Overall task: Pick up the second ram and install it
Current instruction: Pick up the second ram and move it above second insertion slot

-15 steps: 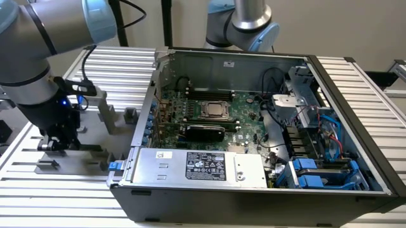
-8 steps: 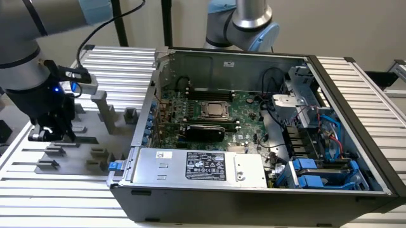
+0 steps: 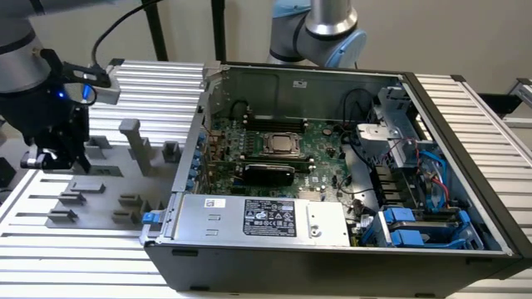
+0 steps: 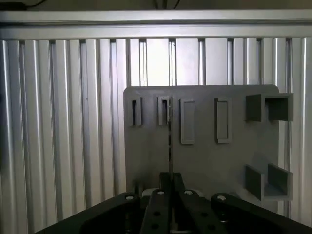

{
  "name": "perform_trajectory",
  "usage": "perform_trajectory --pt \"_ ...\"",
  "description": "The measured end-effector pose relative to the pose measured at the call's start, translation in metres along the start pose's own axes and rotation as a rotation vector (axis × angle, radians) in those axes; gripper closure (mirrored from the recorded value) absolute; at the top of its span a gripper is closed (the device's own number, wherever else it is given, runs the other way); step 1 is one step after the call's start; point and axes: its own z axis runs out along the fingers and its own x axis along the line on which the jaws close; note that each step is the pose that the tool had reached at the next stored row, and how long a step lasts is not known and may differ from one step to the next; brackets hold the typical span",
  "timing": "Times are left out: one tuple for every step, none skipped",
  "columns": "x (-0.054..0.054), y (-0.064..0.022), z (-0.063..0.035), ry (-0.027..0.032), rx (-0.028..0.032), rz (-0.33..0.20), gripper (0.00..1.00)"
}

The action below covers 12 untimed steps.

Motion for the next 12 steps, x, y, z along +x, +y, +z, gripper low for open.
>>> perform_trajectory --pt "0.0 0.0 -0.0045 0.0 0.0001 0.0 1.0" --pt "0.0 0.0 -0.0088 0.0001 -0.0001 0.0 1.0" --pt "0.0 -0.0001 -0.0135 0.0 0.0 0.0 1.0" --pt "0.0 -0.0005 -0.0179 -0.0001 0.0001 0.0 1.0" --pt "0.0 -0.0011 -0.0225 0.0001 -0.0001 0.0 1.0" --pt "-0.001 -0.0018 -0.027 0.0001 0.0 0.0 1.0" --pt "-0.001 -0.003 -0.0318 0.0 0.0 0.0 1.0" --pt "-0.001 -0.0046 -0.0363 0.0001 -0.0001 0.0 1.0" --pt "-0.001 -0.0065 -0.0408 0.0 0.0001 0.0 1.0" --pt "-0.001 -0.009 -0.0455 0.0 0.0 0.0 1.0" --pt "-0.001 -0.0116 -0.0502 0.0002 -0.0001 0.0 1.0" --pt "-0.002 -0.0147 -0.0546 0.0 0.0001 0.0 1.0"
